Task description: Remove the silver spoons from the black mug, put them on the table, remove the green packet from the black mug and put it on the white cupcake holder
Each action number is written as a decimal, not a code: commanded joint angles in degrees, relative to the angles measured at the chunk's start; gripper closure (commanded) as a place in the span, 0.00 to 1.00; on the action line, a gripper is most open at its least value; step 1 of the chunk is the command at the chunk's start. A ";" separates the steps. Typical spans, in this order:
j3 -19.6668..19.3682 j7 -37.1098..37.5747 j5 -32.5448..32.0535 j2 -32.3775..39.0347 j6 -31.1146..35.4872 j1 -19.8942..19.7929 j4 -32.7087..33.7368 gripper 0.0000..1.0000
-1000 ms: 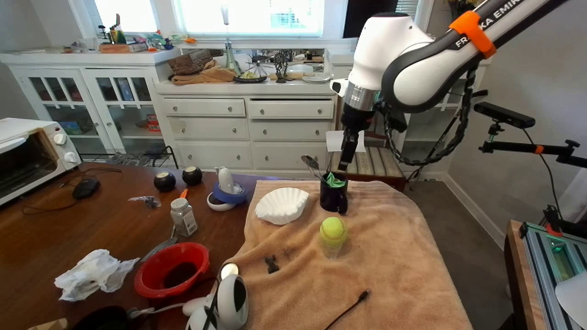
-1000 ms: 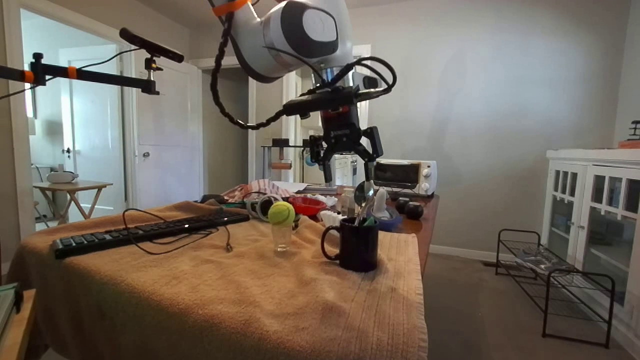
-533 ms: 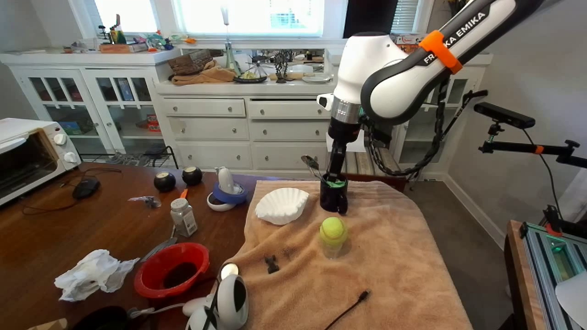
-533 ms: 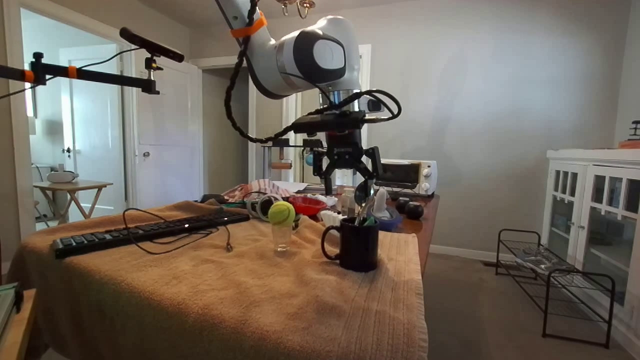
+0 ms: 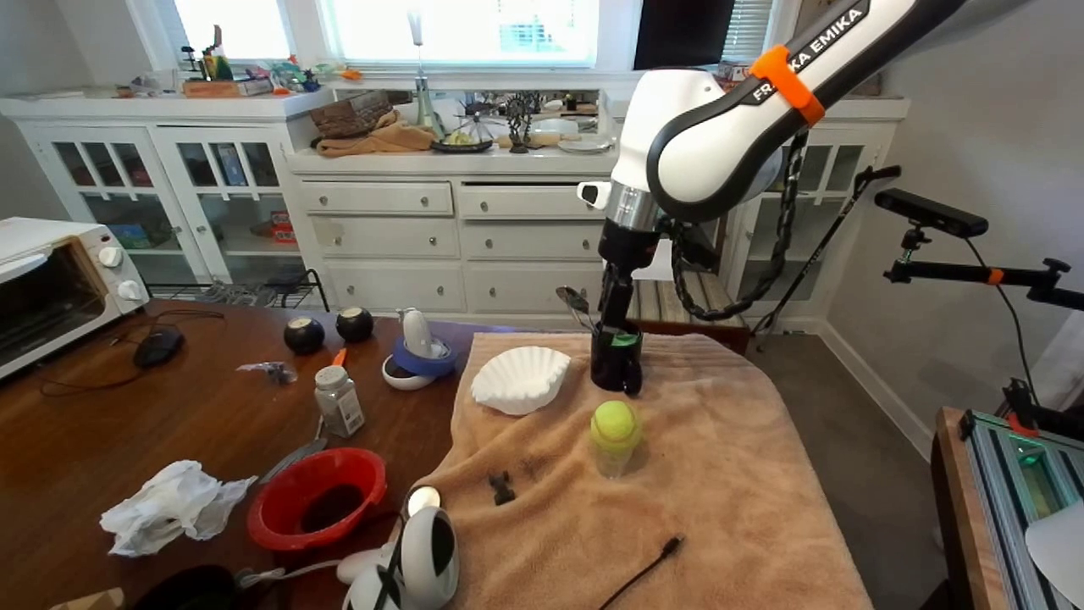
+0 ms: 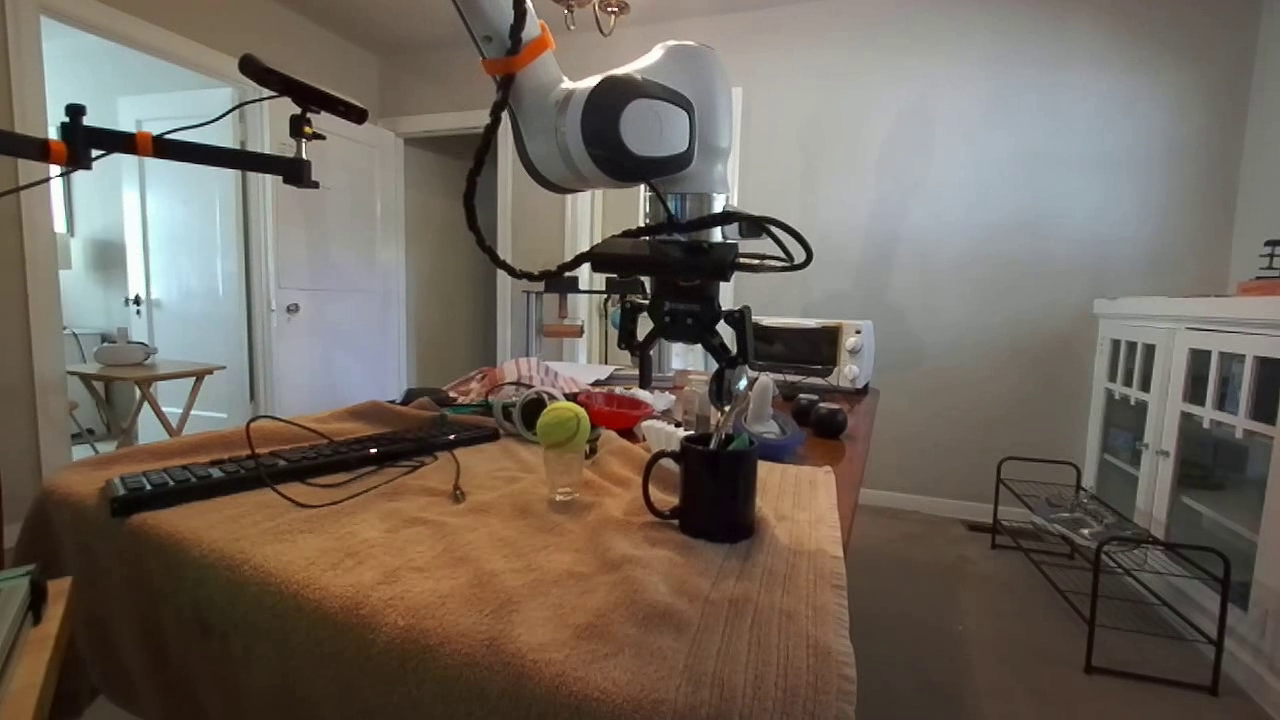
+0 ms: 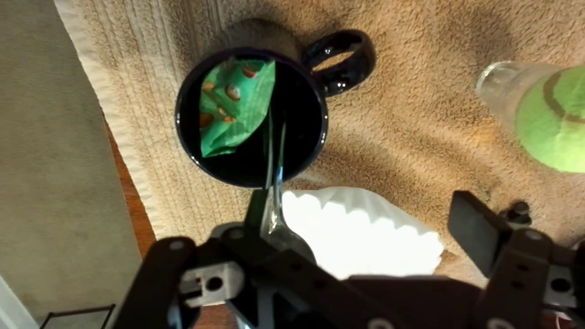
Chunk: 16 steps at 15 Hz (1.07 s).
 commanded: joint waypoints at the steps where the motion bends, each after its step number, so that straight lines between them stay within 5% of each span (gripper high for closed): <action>1: -3.00 8.05 -8.01 -0.65 2.30 2.19 -1.34 0.00; 3: -4.39 12.31 -11.88 0.25 2.92 2.59 -0.97 0.00; 16: -5.81 23.67 -12.86 5.49 21.74 4.94 -2.73 0.00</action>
